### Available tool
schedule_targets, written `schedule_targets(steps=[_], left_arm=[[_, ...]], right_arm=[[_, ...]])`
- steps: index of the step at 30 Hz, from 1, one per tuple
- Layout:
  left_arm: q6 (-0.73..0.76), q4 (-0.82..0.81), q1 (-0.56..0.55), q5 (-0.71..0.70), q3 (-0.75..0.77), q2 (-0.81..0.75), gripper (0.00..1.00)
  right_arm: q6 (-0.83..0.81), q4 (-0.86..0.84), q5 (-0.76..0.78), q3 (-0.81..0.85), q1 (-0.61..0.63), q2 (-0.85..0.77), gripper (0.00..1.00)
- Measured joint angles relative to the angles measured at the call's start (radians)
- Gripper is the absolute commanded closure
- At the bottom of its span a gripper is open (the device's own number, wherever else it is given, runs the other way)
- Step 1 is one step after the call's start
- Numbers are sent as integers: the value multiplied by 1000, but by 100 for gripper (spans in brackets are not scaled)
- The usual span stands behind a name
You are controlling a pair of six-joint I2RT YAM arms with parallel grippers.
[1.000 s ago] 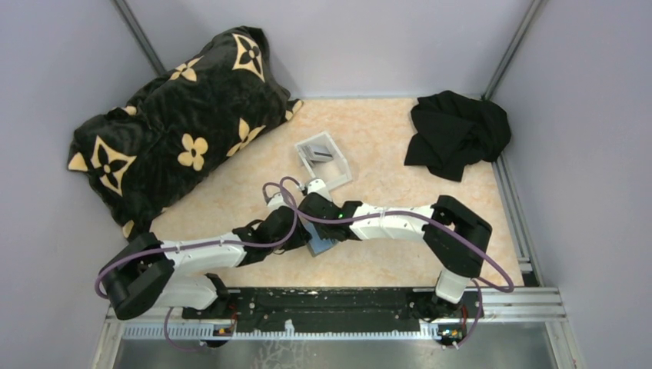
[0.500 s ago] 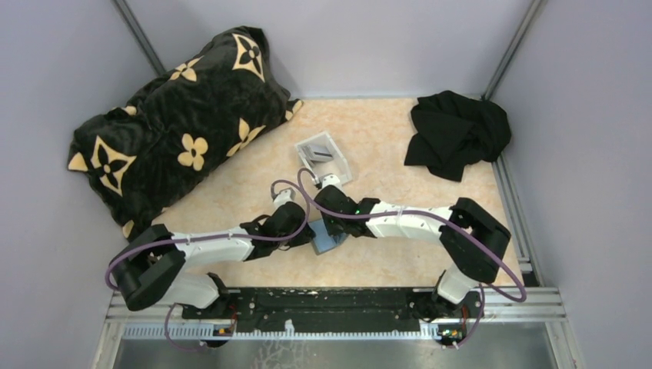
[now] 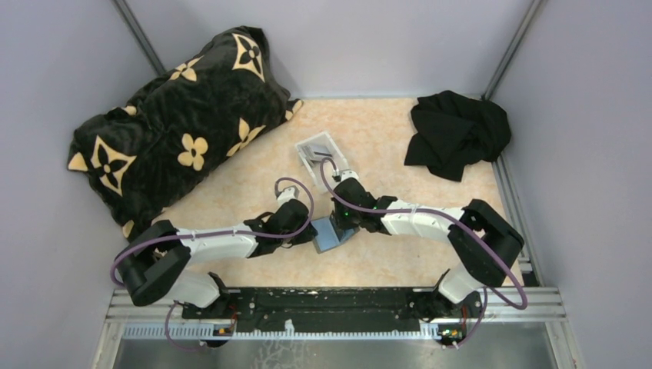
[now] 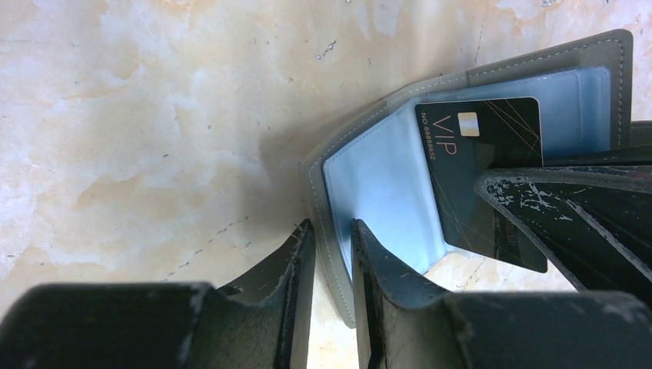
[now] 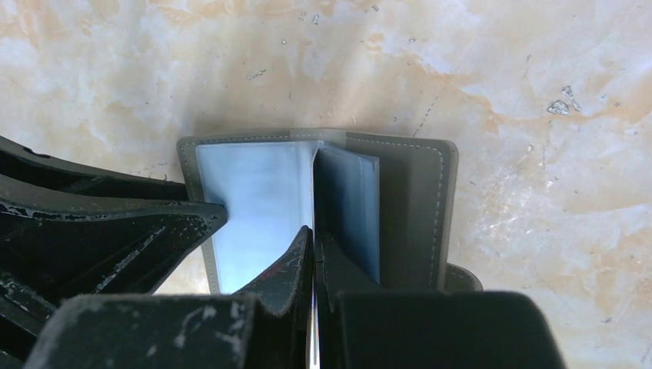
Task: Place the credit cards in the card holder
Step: Open the card holder at the center of the board, then insert the credit card into the card holder.
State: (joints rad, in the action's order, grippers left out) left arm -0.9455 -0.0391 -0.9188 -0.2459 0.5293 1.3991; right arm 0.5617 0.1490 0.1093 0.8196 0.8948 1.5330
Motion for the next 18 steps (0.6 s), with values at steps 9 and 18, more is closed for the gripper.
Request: schedule_targets(steps=[9,18], left_arm=[[3,-1,0,0,0,1,70],[5,-1,0,0,0,1,69]], right_arm=[[38,-53,-69,-23,-19,-8,100],[60,-83,-95,-48,-22,-11,100]])
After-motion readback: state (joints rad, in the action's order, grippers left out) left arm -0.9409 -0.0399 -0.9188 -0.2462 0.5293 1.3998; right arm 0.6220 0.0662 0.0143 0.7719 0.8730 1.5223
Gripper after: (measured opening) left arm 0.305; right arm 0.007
